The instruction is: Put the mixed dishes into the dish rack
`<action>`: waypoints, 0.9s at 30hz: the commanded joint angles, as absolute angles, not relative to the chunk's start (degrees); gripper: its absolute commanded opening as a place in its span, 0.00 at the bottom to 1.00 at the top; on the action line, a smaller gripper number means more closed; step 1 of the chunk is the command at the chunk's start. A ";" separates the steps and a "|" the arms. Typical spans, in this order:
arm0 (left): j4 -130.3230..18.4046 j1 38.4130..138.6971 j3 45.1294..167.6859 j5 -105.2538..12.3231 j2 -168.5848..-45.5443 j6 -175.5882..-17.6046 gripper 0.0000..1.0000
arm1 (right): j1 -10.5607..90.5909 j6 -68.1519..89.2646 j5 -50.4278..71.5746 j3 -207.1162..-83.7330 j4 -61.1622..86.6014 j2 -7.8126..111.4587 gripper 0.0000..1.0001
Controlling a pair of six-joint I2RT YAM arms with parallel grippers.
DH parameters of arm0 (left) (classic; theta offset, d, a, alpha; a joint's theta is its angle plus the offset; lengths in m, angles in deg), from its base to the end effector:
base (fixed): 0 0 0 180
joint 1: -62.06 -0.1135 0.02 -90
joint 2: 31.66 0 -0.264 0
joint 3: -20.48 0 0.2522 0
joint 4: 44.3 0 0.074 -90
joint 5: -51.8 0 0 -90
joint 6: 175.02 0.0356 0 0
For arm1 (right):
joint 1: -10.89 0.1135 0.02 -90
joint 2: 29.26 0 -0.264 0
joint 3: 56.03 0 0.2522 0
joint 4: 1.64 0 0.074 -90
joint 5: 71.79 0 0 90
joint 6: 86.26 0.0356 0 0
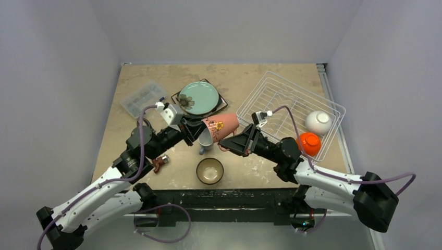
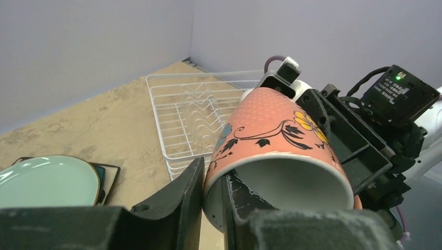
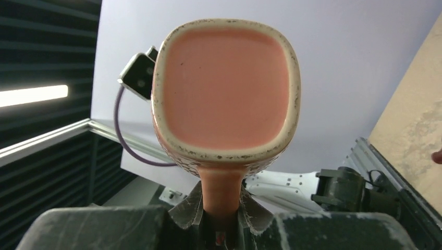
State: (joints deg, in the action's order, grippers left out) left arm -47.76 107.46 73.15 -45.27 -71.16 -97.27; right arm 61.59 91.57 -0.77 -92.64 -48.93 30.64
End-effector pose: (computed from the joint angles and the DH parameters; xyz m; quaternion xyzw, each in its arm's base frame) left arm 0.1160 -0.1239 0.3573 0.2287 0.6033 -0.4027 0.6493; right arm 0.1289 0.1757 0.2860 0.0399 0.5533 0.8054 0.2089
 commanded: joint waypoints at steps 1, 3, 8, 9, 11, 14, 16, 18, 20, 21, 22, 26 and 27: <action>-57.02 107.99 81.78 -42.94 -73.73 -98.79 0.27 | 60.36 83.69 3.28 -96.27 -37.88 25.42 0.00; -62.05 107.94 83.89 -38.77 -74.69 -98.25 0.44 | 59.40 79.00 5.55 -99.19 -24.93 22.02 0.00; -70.33 107.62 86.99 -22.32 -76.18 -98.28 0.61 | 58.66 63.34 21.99 -112.72 16.06 16.62 0.00; -72.30 107.48 87.92 -19.58 -76.85 -98.72 0.63 | 58.43 61.15 26.21 -114.80 22.06 16.19 0.00; -74.64 106.89 89.22 -16.99 -77.68 -99.33 0.67 | 58.27 57.12 36.61 -119.04 33.22 16.30 0.00; -74.46 105.70 89.08 -18.85 -77.76 -100.20 0.71 | 58.17 52.80 49.98 -124.61 46.49 17.93 0.00; -73.79 104.88 88.83 -21.42 -78.11 -100.68 0.73 | 58.13 51.10 59.23 -127.78 53.48 19.63 0.00; -73.38 104.27 88.95 -24.41 -78.71 -100.72 0.73 | 57.45 51.07 67.59 -129.97 60.29 22.17 0.00; -73.35 103.64 89.42 -28.18 -79.70 -100.60 0.73 | 56.21 51.28 73.02 -131.62 66.00 25.19 0.00; -73.29 103.37 89.70 -30.29 -80.10 -100.50 0.73 | 55.20 51.19 75.12 -131.93 67.22 26.50 0.00; -73.28 103.22 89.97 -32.16 -80.62 -100.42 0.73 | 53.84 50.60 76.66 -132.01 67.56 27.76 0.00; -72.94 102.89 90.68 -37.14 -82.23 -100.48 0.73 | 46.92 41.68 77.22 -130.08 58.99 30.60 0.00; -72.96 102.84 90.87 -37.81 -82.54 -100.48 0.74 | 44.73 39.15 76.44 -129.26 55.56 30.97 0.00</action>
State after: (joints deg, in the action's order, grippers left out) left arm -73.90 103.31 87.73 -31.33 -81.66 -99.50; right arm 50.18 49.11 67.47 -128.64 63.48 30.64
